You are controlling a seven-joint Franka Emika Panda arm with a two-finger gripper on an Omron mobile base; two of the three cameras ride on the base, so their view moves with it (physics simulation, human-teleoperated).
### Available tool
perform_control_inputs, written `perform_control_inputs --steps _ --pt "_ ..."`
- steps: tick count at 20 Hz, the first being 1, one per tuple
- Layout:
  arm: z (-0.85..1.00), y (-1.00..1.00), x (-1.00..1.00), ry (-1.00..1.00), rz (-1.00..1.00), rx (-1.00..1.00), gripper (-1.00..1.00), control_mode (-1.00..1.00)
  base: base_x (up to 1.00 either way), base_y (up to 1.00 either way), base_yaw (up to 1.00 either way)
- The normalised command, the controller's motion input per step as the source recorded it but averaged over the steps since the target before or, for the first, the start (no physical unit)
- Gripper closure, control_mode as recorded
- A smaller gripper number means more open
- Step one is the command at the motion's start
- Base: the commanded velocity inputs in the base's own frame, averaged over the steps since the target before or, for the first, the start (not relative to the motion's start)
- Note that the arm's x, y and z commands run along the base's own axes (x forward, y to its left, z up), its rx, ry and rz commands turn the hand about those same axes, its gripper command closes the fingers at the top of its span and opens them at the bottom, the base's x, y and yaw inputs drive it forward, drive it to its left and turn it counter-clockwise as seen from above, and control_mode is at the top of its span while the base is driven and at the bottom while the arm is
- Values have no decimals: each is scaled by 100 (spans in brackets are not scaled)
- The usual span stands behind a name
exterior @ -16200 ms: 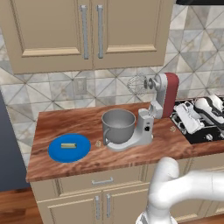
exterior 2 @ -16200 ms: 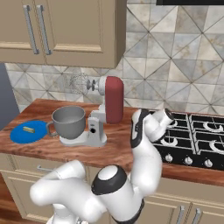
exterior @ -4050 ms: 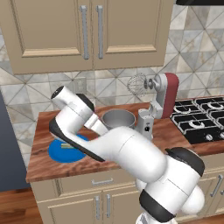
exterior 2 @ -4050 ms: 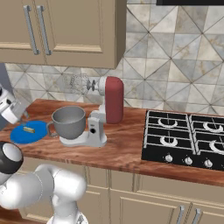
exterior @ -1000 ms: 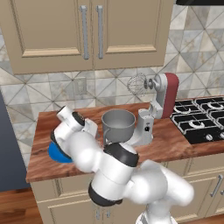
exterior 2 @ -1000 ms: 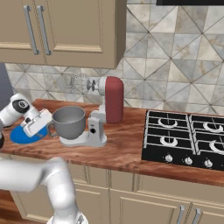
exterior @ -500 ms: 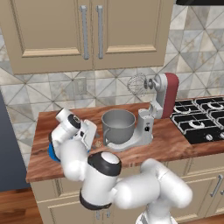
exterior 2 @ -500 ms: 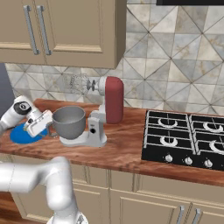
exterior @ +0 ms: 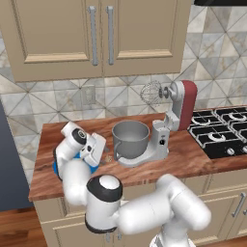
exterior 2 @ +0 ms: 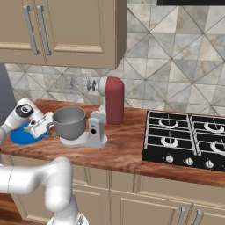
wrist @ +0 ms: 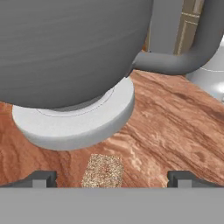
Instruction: Add butter and sugar cubes to the stand mixer bowl and then turn on the stand mixer to begin making frosting.
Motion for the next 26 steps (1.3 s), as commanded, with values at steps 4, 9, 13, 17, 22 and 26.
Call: perform_control_inputs --steps 4,9,13,17,22,26 --pt "-26 0 4 2 0 -2 -100 -100 0 0 0" --pt "-25 0 11 2 0 -2 -100 -100 0 0 0" --pt "-17 0 18 0 0 0 -100 -100 0 0 0" --pt "-10 -3 3 1 0 0 -100 -100 0 0 0" --pt "-12 -13 0 4 0 -1 -100 -100 0 0 0" --pt "-7 -29 0 5 0 -2 -100 -100 0 0 0"
